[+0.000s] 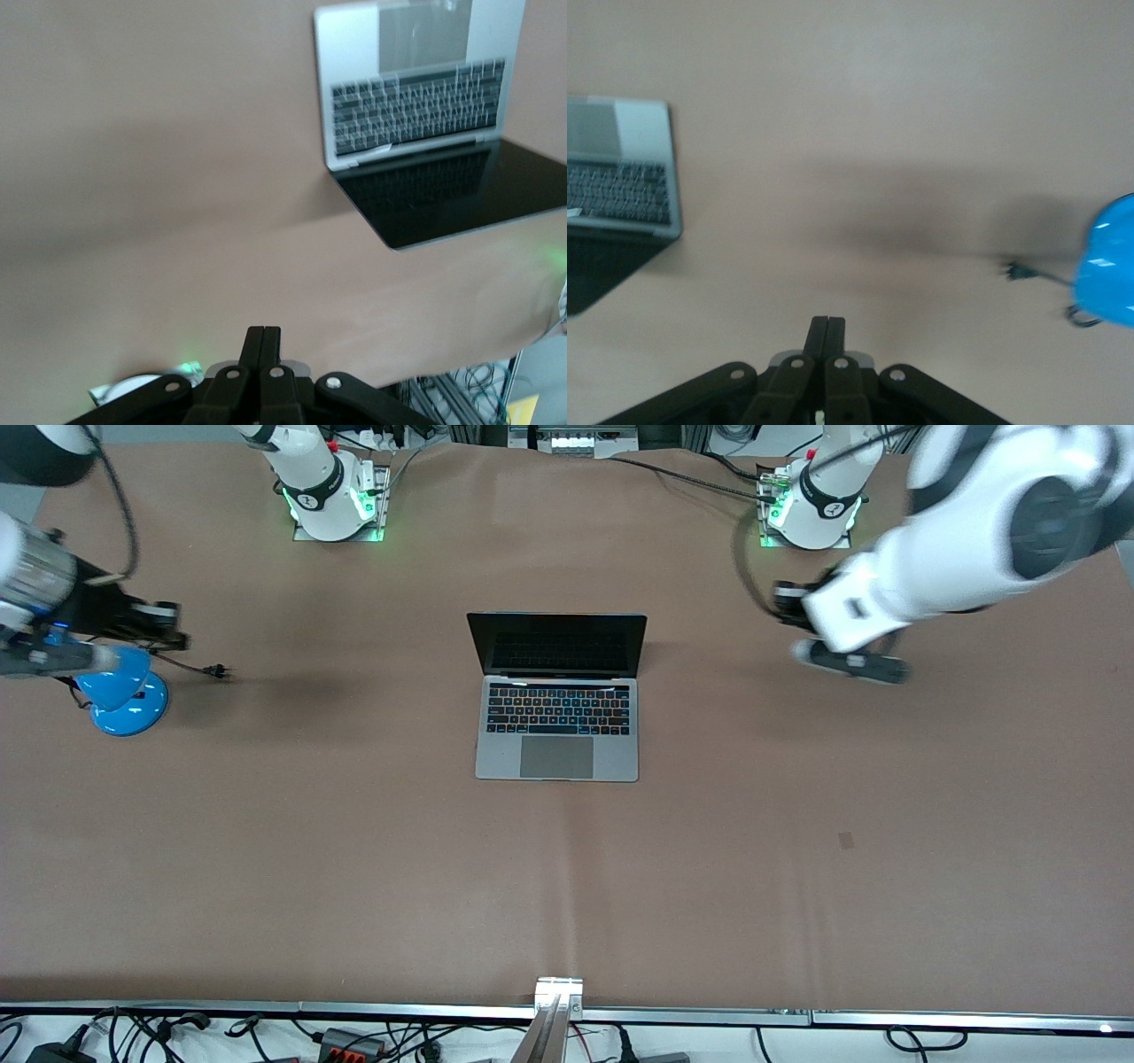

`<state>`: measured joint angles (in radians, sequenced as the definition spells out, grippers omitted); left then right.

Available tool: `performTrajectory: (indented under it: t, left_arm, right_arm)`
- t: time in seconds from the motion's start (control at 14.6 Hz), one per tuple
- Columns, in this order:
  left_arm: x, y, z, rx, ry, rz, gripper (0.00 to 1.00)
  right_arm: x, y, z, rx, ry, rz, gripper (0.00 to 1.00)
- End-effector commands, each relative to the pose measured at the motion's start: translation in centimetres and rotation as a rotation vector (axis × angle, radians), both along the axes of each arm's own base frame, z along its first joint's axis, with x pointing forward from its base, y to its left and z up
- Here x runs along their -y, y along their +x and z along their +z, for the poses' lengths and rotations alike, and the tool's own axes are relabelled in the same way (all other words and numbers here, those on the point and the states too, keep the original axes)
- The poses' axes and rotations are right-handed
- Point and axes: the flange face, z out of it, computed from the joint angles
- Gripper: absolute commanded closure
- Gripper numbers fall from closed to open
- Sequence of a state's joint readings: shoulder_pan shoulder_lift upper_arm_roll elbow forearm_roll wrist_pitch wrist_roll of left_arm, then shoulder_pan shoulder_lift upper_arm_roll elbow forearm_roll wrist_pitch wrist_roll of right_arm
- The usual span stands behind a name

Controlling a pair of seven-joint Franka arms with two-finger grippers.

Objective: Close laptop with both arms from behind
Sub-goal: 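Move both grippers to the laptop screen's back edge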

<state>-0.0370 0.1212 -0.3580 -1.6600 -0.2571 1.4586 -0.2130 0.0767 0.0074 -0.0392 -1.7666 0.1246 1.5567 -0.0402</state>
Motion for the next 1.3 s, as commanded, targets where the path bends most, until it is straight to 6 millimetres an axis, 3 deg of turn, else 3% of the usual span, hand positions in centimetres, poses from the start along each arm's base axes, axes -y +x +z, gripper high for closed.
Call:
performTrajectory:
  t: [0.0,0.14,0.34,0.62,0.82,1.03,1.23]
  left_arm:
    - [5.7,-4.4,-3.5,-0.074,0.036,-0.059,1.00]
    - [8.6,-7.8,-6.1,-0.115,0.066,-0.119,1.00]
    - [13.5,-11.7,-8.9,-0.093,0.094,-0.117,1.00]
    - [17.6,-14.6,-12.9,-0.106,0.117,-0.152,1.00]
    - [19.4,-15.0,-16.3,-0.062,0.181,-0.149,1.00]
    - [19.7,-13.5,-19.4,-0.030,0.184,-0.152,1.00]
    - [19.3,-12.0,-18.9,-0.011,0.183,-0.124,1.00]
  right_arm:
    - [-3.4,-1.7,-3.9,-0.141,0.100,0.017,1.00]
    - [-6.3,-3.6,-7.3,-0.240,0.209,0.016,1.00]
    - [-10.5,-5.3,-9.4,-0.297,0.259,0.054,1.00]
    - [-16.2,-7.9,-12.3,-0.338,0.286,0.119,1.00]
    - [-20.0,-8.9,-14.1,-0.313,0.296,0.148,1.00]
    - [-23.0,-9.1,-16.0,-0.302,0.303,0.128,1.00]
    - [-26.0,-10.0,-17.4,-0.317,0.319,0.072,1.00]
